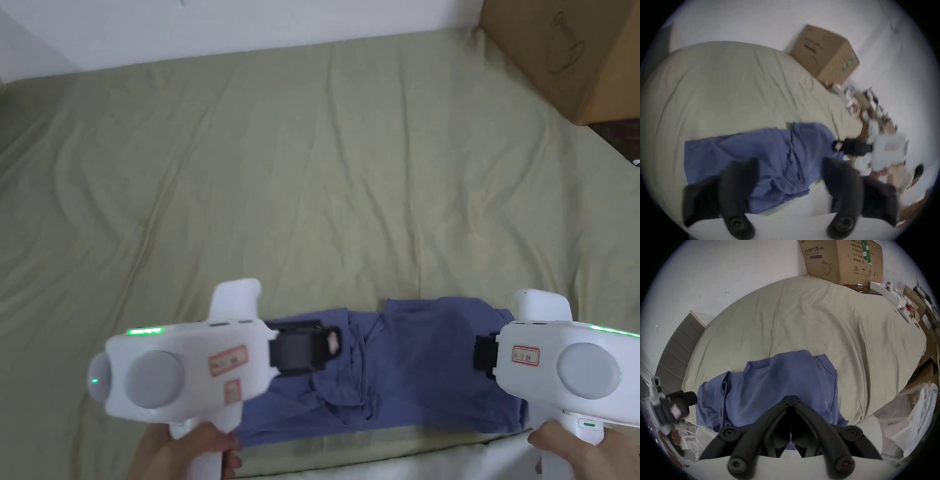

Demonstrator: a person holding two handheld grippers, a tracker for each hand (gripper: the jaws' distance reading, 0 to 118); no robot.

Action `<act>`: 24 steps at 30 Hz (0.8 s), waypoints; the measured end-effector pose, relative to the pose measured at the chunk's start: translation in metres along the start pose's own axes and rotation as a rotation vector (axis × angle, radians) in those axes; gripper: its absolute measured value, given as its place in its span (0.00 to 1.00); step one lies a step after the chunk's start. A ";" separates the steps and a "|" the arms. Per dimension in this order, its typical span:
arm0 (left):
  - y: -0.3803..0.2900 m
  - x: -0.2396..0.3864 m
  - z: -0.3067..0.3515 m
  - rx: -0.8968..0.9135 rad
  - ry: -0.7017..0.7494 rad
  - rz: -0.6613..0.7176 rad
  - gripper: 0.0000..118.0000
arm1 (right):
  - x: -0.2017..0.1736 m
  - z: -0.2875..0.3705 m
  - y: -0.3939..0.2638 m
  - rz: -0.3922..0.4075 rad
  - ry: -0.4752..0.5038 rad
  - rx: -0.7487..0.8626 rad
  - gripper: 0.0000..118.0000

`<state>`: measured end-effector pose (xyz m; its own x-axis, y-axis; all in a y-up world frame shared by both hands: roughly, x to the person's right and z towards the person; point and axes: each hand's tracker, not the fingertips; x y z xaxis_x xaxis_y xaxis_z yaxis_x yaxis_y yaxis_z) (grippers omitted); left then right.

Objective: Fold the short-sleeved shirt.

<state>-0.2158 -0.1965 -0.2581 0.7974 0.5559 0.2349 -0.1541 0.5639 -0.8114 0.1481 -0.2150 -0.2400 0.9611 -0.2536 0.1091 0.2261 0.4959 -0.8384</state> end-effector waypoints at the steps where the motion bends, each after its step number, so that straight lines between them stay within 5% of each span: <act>1: 0.003 -0.008 0.004 0.019 0.028 0.053 0.01 | 0.000 -0.001 -0.001 -0.002 0.002 -0.001 0.00; 5: -0.002 -0.035 0.001 -0.010 0.126 0.094 0.01 | -0.002 0.001 -0.004 0.001 0.014 0.000 0.00; 24: -0.064 0.035 -0.062 -0.262 -0.023 -0.060 0.01 | -0.003 0.004 -0.007 0.002 0.016 -0.009 0.00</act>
<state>-0.1417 -0.2508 -0.2313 0.7865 0.5420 0.2962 0.0515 0.4203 -0.9059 0.1445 -0.2142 -0.2327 0.9590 -0.2657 0.0986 0.2223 0.4891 -0.8435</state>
